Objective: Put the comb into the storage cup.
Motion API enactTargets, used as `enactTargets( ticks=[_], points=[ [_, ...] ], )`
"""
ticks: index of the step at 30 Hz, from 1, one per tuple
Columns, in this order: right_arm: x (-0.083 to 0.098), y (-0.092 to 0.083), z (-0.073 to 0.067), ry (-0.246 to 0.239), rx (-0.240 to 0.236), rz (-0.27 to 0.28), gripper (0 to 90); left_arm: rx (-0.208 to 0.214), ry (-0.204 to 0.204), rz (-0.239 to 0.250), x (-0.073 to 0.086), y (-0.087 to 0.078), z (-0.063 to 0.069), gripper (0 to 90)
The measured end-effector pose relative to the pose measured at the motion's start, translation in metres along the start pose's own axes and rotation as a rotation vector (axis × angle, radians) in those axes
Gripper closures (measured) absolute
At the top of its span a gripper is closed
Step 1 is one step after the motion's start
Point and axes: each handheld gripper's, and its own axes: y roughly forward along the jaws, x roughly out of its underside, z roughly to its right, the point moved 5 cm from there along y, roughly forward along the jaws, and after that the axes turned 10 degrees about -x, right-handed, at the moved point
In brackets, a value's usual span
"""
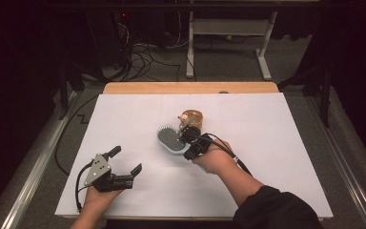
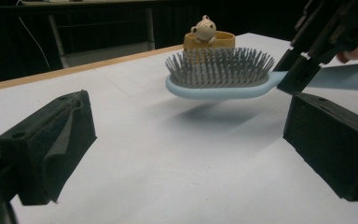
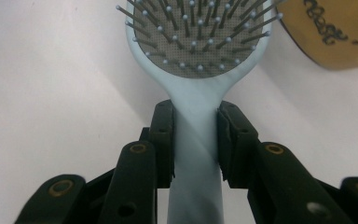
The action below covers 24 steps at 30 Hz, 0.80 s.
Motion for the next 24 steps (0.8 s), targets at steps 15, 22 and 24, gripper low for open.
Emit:
enactTargets(
  ticks=[15, 22, 24],
  points=[
    [0.041, -0.035, -0.001, 0.009, -0.038, 0.008, 71.5, -0.054, 0.212, -0.035, -0.011, 0.009, 0.016, 5.0],
    [0.047, -0.049, -0.004, -0.007, -0.055, -0.014, 71.5, -0.070, 0.430, -0.056, -0.025, 0.012, 0.023, 5.0],
    [0.047, -0.049, -0.005, -0.009, -0.058, -0.016, 71.5, -0.073, 0.451, -0.055, -0.026, 0.013, 0.024, 5.1]
  ],
)
